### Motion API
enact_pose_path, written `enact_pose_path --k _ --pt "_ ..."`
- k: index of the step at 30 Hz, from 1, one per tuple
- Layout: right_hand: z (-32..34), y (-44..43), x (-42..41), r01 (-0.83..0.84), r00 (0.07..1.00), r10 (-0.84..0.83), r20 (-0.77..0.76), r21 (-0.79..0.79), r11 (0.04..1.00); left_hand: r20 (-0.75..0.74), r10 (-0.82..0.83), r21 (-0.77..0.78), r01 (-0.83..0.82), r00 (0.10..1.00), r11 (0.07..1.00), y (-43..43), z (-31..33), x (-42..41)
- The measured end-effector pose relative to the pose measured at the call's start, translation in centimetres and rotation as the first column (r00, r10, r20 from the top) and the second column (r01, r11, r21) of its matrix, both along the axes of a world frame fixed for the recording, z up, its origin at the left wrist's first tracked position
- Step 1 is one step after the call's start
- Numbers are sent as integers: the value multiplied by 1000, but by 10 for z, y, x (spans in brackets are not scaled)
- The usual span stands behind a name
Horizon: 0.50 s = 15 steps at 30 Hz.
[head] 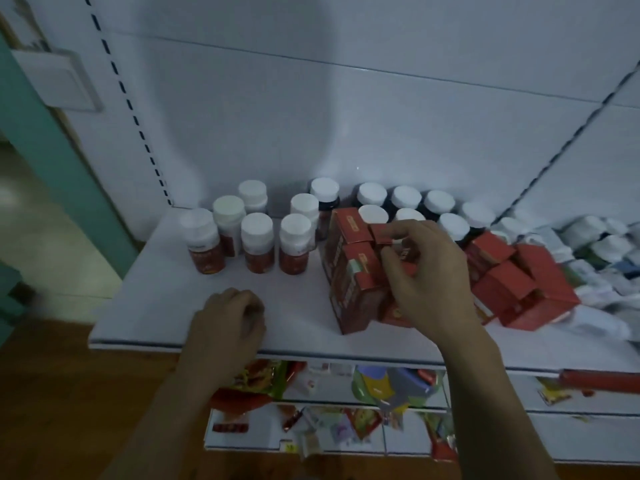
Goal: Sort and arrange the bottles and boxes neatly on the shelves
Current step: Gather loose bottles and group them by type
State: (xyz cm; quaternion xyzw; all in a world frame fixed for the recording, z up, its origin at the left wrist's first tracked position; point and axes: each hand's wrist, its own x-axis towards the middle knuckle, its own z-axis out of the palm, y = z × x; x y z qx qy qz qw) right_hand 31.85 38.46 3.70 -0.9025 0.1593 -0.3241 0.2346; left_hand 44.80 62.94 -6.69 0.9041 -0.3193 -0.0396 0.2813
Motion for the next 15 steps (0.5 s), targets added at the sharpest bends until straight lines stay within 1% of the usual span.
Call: enact_pose_path --k 2,4,6,7,8,10,12,13,15 --pt "-6 -19 -8 -3 1000 3 -7 24 1000 -111 -42 -158 24 993 987 -25 11 -18" --pt "-12 -38 -14 -27 998 30 -52 65 998 -176 -75 -302 19 982 953 -51 25 -35" --pt "-15 -53 -19 -129 979 145 -145 115 985 -162 -119 -420 40 980 906 -78 42 -50" --pt "-16 -58 -21 -197 959 218 -181 126 972 -110 -120 -451 58 987 891 -90 50 -57" --pt "-17 -63 -23 -254 941 275 -196 125 959 -35 -100 -452 73 994 889 -100 56 -61" --pt "-17 -72 -27 -322 926 339 -168 120 939 112 -16 -397 60 994 916 -117 68 -67" --pt "-15 -83 -33 -344 925 359 -123 125 930 195 40 -324 26 980 946 -134 82 -66" --pt "-15 -89 -38 -342 928 354 -115 114 933 217 37 -267 23 975 964 -143 90 -64" --pt "-11 -105 -49 -304 943 311 -119 75 950 222 -22 -64 37 975 997 -162 107 -57"
